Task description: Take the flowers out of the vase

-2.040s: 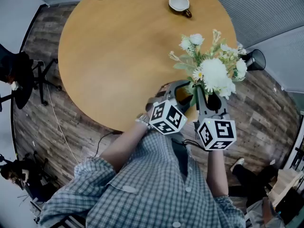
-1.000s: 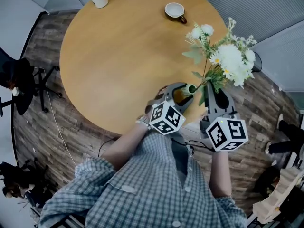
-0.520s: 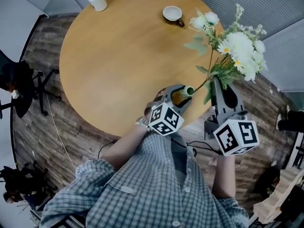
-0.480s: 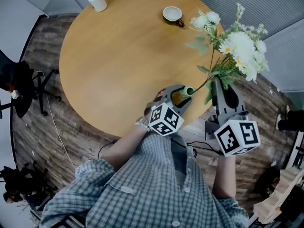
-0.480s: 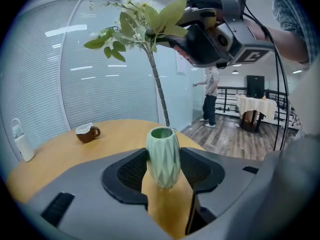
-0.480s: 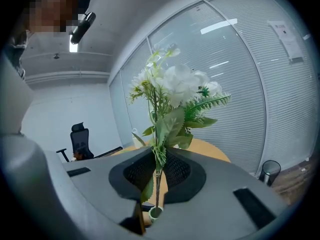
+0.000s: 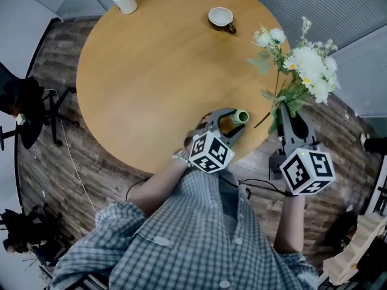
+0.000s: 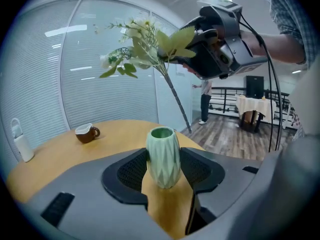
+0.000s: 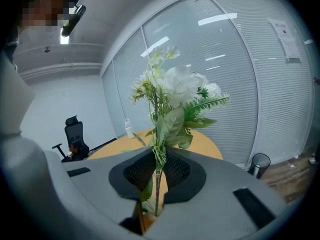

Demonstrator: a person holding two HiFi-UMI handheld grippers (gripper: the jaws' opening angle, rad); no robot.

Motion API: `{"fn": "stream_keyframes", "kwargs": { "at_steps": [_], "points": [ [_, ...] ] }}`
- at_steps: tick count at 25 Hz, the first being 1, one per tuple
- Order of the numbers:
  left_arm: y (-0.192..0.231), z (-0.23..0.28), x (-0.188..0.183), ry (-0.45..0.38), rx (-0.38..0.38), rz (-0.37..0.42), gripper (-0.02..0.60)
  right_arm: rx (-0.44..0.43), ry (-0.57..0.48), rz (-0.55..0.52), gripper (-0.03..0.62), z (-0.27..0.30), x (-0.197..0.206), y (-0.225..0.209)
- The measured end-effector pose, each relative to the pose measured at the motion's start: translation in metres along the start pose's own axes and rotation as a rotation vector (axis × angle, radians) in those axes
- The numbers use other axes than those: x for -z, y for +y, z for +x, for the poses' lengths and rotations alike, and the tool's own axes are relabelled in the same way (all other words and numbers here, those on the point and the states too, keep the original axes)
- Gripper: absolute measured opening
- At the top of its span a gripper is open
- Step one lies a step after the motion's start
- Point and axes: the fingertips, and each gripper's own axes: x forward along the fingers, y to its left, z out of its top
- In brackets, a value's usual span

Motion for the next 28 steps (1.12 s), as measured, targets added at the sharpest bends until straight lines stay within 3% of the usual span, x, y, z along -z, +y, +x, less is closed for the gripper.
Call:
{"fn": "stream_keyframes", "kwargs": {
  "at_steps": [28],
  "points": [
    [-0.002,0.004,0.001,0.011,-0.006,-0.004,0.219,-0.047,0.392,0.107,0.037,0.069,0.155,-0.044]
  ]
}}
